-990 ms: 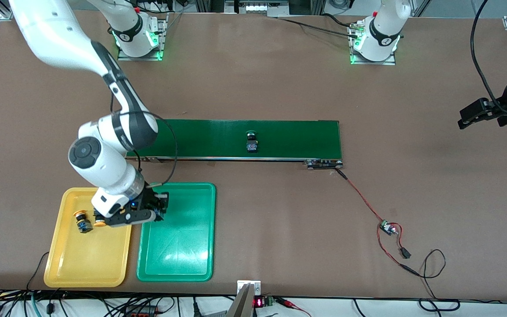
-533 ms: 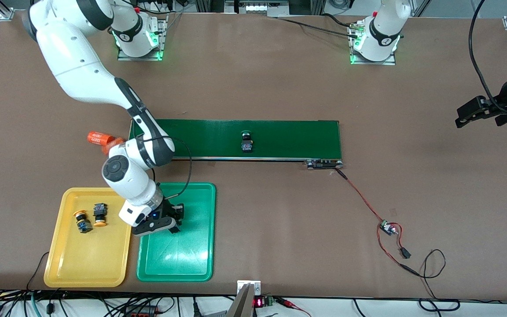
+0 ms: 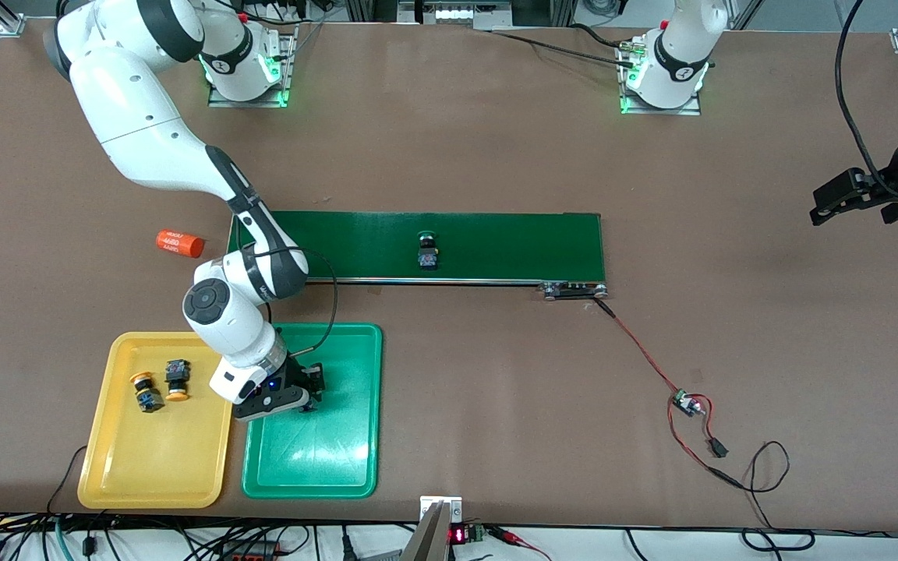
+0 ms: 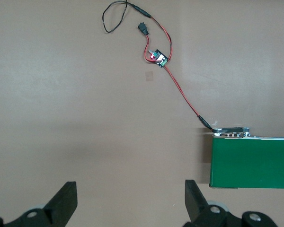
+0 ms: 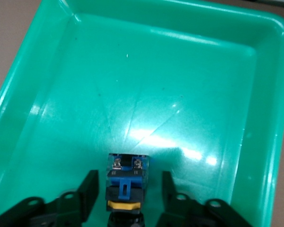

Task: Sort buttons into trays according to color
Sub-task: 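Carry the green button with the right gripper to the green tray, then release the button in the green tray and move the right gripper to the belt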

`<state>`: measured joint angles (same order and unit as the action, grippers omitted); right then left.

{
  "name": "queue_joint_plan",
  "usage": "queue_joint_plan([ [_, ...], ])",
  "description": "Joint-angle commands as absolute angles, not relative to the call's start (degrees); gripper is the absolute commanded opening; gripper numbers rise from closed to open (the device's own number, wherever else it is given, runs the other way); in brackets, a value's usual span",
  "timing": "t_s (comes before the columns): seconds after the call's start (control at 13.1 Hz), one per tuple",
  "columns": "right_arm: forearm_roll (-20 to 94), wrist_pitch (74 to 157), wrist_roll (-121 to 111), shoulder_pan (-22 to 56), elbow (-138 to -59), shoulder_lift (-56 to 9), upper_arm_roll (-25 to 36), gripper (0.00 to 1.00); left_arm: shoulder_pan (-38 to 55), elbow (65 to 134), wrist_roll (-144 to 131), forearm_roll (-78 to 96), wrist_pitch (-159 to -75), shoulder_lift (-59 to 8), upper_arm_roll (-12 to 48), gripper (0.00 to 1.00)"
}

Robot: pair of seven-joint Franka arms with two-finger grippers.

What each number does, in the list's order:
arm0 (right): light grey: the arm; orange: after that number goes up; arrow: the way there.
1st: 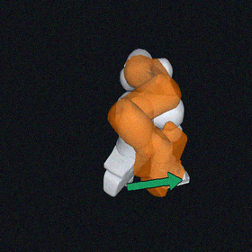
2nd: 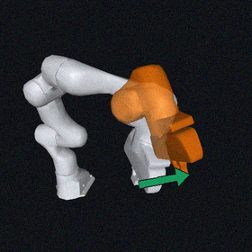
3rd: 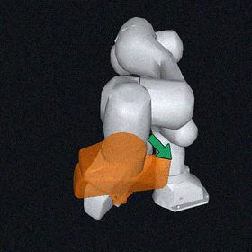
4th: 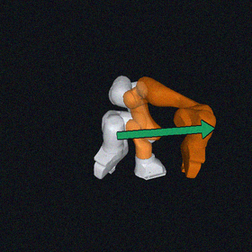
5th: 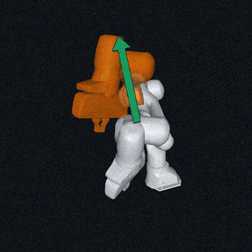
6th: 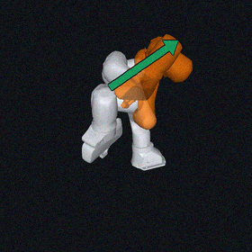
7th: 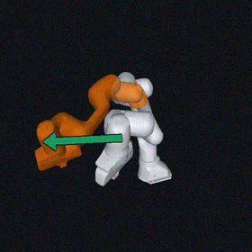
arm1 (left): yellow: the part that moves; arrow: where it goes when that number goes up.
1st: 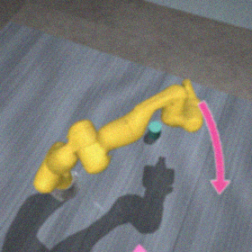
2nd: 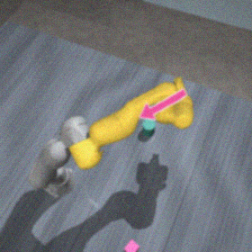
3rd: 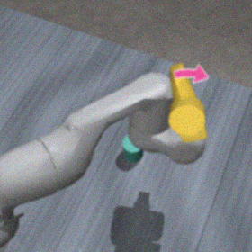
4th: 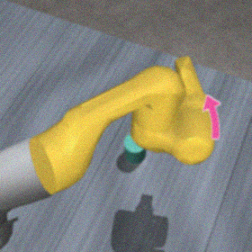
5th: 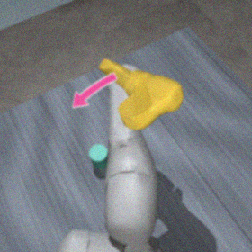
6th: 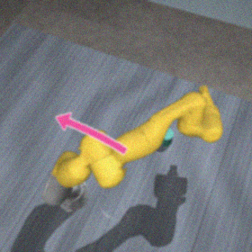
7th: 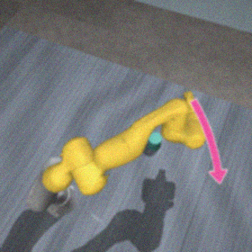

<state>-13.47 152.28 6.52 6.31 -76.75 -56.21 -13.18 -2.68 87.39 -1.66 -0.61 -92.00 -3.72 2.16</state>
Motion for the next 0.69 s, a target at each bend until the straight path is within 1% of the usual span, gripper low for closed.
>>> queue_joint_plan([
  [0.0,-14.24,151.61,6.5,6.77,-75.67,-56.25,-12.83,1.0,-3.25,87.71,-0.35,0.79,-91.58,-2.81,2.29,1.0],
  [0.08,-14.15,151.18,6.68,6.94,-76.54,-55.99,-12.83,1.0,-3.25,87.8,-0.35,0.79,-91.58,-2.81,2.2,1.0],
  [0.23,-14.06,149.25,6.68,6.33,-81.8,-51.36,-12.83,1.0,-3.25,87.71,-0.35,0.79,-91.49,-2.81,2.28,1.0],
  [0.3,-13.98,145.84,7.03,6.33,-83.57,-48.54,-12.83,1.0,-3.25,87.71,-0.35,0.79,-91.49,-2.81,2.29,1.0],
  [0.46,-14.06,135.58,10.88,6.94,-83.67,-44.58,-13.18,1.0,-3.25,87.71,-0.35,0.79,-91.41,-2.81,2.29,1.0],
  [0.61,-14.06,127.57,14.4,8.52,-83.58,-41.68,-13.36,1.0,-3.25,87.71,-0.26,0.79,-91.41,-2.81,2.29,1.0],
])
